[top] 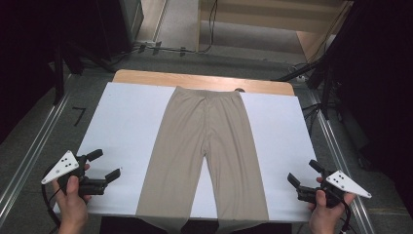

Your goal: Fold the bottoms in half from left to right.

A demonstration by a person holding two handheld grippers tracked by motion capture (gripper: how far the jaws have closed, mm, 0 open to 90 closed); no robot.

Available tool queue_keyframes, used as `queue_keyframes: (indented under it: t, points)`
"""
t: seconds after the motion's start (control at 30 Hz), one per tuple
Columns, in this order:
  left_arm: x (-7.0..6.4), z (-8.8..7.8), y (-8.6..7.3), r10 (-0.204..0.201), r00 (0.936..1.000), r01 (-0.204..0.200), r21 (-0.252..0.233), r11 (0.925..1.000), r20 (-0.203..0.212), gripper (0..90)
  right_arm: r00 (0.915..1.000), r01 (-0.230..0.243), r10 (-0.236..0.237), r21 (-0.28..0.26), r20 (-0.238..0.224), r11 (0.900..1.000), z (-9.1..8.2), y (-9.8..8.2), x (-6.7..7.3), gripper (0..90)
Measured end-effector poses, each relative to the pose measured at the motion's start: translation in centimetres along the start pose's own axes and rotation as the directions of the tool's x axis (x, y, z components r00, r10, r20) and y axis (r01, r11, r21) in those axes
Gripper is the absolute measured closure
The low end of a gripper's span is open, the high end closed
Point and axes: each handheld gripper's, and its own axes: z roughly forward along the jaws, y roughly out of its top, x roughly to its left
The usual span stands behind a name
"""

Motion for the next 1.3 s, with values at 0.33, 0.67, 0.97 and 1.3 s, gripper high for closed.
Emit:
queue_keyframes:
  t: [0.33,0.67,0.97,1.3]
  points:
    - [-2.3,2.1,4.9,0.065,0.9973,-0.065,0.004,0.9979,0.035,0.0,0.9998,-0.009,0.009,-0.018,0.02,1.0,-0.5,1.6,1.0,0.0]
    - [-0.9,7.4,8.8,0.07,0.9942,-0.072,0.02,0.9972,0.081,0.0,0.9991,0.038,-0.038,-0.019,-0.015,0.999,0.2,2.7,3.2,0.0]
    - [1.3,13.4,10.6,0.046,0.9935,-0.05,0.033,0.9982,0.104,0.0,0.9944,0.087,-0.088,-0.016,-0.059,0.996,0.6,3.0,4.8,0.0]
    - [3.4,20.2,12.0,0.011,0.9959,-0.021,0.117,0.993,0.09,0.0,0.9908,0.104,-0.103,0.01,-0.088,0.995,1.0,2.3,5.4,0.0]
